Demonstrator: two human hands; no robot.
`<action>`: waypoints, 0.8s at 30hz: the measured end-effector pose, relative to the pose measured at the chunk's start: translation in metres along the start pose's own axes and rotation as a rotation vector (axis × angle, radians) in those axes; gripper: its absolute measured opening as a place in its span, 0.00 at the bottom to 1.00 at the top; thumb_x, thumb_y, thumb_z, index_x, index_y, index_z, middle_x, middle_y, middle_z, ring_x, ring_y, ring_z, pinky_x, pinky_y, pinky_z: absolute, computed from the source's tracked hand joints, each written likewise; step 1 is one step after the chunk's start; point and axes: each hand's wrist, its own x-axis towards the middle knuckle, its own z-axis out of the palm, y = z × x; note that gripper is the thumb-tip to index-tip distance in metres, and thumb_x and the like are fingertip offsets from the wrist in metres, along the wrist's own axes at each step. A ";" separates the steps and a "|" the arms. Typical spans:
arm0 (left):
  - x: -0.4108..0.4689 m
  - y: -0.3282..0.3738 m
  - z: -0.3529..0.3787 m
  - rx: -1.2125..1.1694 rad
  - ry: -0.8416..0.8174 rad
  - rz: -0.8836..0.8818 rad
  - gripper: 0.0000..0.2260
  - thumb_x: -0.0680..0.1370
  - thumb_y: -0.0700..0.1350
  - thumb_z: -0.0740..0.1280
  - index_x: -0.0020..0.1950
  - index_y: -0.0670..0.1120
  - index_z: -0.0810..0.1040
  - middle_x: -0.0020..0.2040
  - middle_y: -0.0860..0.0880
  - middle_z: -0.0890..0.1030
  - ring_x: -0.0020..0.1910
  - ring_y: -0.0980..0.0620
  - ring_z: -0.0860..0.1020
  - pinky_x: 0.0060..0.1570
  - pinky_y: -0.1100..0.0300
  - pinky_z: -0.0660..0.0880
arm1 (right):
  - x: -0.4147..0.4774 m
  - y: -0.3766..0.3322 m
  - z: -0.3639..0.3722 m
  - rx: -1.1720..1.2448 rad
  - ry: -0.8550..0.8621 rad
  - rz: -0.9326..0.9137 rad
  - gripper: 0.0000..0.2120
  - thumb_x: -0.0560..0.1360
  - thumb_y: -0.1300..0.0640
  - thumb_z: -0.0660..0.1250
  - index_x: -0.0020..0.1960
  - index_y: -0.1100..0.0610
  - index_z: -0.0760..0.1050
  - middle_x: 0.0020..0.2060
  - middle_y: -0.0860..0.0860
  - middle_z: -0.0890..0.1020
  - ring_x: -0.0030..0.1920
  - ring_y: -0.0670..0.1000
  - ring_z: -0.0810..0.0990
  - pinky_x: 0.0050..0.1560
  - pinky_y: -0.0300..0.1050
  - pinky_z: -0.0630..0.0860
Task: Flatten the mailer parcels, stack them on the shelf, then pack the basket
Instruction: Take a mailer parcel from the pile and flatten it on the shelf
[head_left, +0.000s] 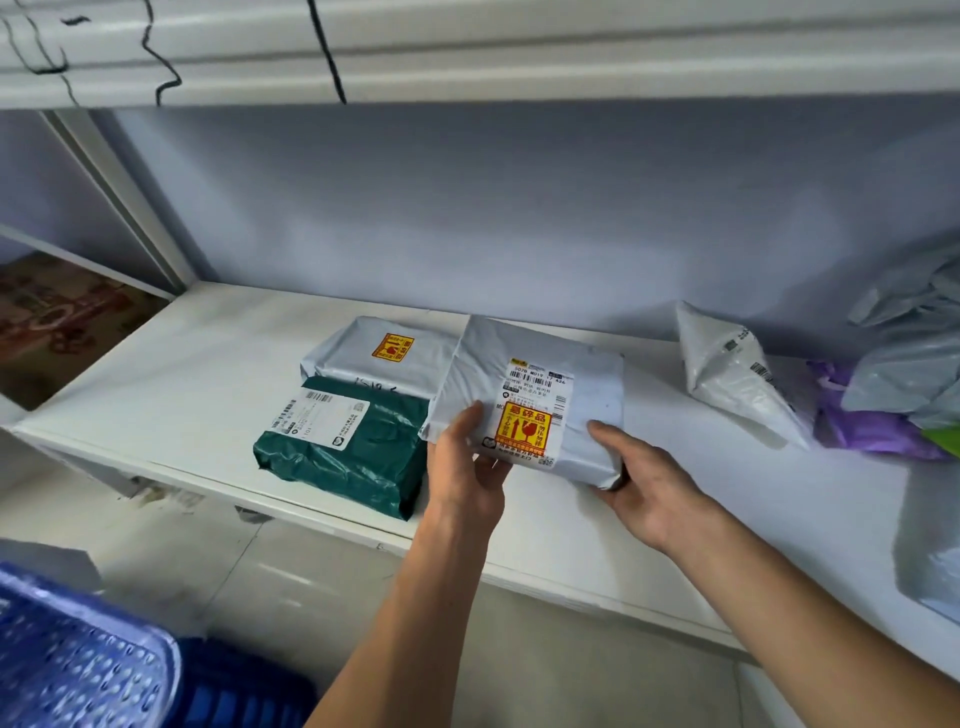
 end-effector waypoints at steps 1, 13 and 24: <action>0.004 0.005 -0.003 0.004 -0.004 0.004 0.11 0.75 0.39 0.70 0.56 0.40 0.76 0.47 0.40 0.81 0.44 0.43 0.82 0.57 0.48 0.77 | 0.003 0.001 0.004 0.004 -0.006 0.004 0.10 0.74 0.60 0.70 0.54 0.61 0.77 0.46 0.57 0.84 0.45 0.55 0.81 0.49 0.47 0.77; 0.056 0.092 -0.045 0.089 0.202 0.266 0.27 0.74 0.42 0.73 0.69 0.43 0.66 0.56 0.40 0.79 0.49 0.45 0.81 0.51 0.52 0.80 | 0.038 0.014 0.077 -0.226 -0.128 -0.119 0.04 0.75 0.64 0.69 0.50 0.58 0.79 0.49 0.58 0.84 0.43 0.53 0.81 0.43 0.44 0.78; 0.097 0.164 -0.074 0.901 0.486 0.627 0.16 0.75 0.49 0.67 0.61 0.47 0.78 0.51 0.46 0.81 0.49 0.43 0.79 0.50 0.53 0.78 | 0.085 0.044 0.158 -0.622 -0.005 -0.370 0.16 0.75 0.55 0.69 0.62 0.49 0.77 0.48 0.48 0.82 0.52 0.55 0.82 0.56 0.57 0.79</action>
